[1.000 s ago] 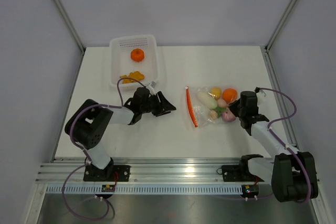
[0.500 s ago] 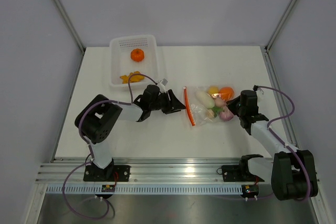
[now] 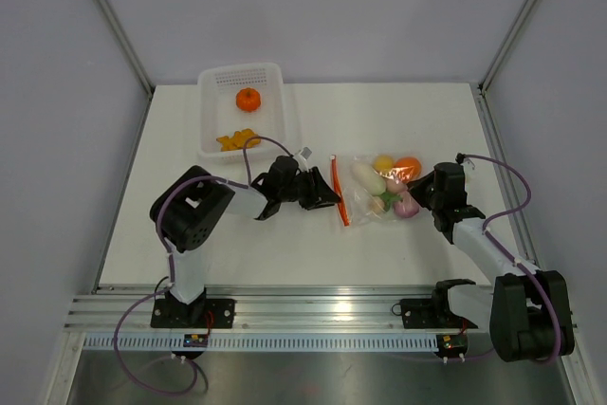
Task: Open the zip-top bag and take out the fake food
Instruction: Pick up the fake fruit from the zipper food storage bag.
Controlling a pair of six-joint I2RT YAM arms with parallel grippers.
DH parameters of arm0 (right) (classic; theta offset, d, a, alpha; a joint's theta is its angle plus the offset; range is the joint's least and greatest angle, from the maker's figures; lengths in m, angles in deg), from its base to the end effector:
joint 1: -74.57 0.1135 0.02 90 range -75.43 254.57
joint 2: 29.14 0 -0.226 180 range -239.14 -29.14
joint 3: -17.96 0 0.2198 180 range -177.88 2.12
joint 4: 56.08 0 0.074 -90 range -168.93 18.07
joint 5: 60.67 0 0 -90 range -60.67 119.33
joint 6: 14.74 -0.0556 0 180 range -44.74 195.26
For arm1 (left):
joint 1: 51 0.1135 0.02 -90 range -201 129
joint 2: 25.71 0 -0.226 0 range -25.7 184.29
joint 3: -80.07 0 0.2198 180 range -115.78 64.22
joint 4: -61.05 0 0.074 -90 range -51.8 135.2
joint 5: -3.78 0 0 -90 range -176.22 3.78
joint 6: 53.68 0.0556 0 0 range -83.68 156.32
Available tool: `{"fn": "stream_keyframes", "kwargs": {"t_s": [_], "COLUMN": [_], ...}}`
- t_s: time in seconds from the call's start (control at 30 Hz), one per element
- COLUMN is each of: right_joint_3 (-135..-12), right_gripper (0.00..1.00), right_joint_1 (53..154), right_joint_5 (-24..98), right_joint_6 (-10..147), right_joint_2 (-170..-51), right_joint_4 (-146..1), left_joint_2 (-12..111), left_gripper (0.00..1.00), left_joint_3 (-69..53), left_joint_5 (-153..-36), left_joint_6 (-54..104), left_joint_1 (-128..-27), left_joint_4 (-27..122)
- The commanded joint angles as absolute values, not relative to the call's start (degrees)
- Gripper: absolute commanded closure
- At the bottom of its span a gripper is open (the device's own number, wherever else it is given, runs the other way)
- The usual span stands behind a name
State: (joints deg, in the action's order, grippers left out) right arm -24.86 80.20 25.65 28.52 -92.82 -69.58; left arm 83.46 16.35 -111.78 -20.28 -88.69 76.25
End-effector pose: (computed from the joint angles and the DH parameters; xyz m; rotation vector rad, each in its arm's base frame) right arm 0.2313 0.0192 0.1647 0.8090 2.0509 0.4498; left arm 0.2668 -0.2364 0.1078 -0.0850 2.3955 -1.3676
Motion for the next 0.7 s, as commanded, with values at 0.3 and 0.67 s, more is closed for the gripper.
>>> {"fn": "stream_keyframes", "kwargs": {"t_s": [0.3,0.67], "right_joint_3": [-25.7,-25.5], "right_gripper": [1.0,1.0], "right_joint_1": [79.9,79.9], "right_joint_5": [27.5,29.0], "right_joint_6": [28.9,29.4], "right_joint_2": [-92.9,-93.4], "right_joint_4": [-66.7,-65.4], "left_joint_2": [82.0,79.4], "left_gripper": [0.64,0.65], "left_joint_3": [13.9,12.5], "left_joint_5": [-108.6,-103.3], "left_joint_6": [-18.0,-12.3], "left_joint_1": [-89.6,-89.5], "left_joint_4": [77.9,74.4]}}
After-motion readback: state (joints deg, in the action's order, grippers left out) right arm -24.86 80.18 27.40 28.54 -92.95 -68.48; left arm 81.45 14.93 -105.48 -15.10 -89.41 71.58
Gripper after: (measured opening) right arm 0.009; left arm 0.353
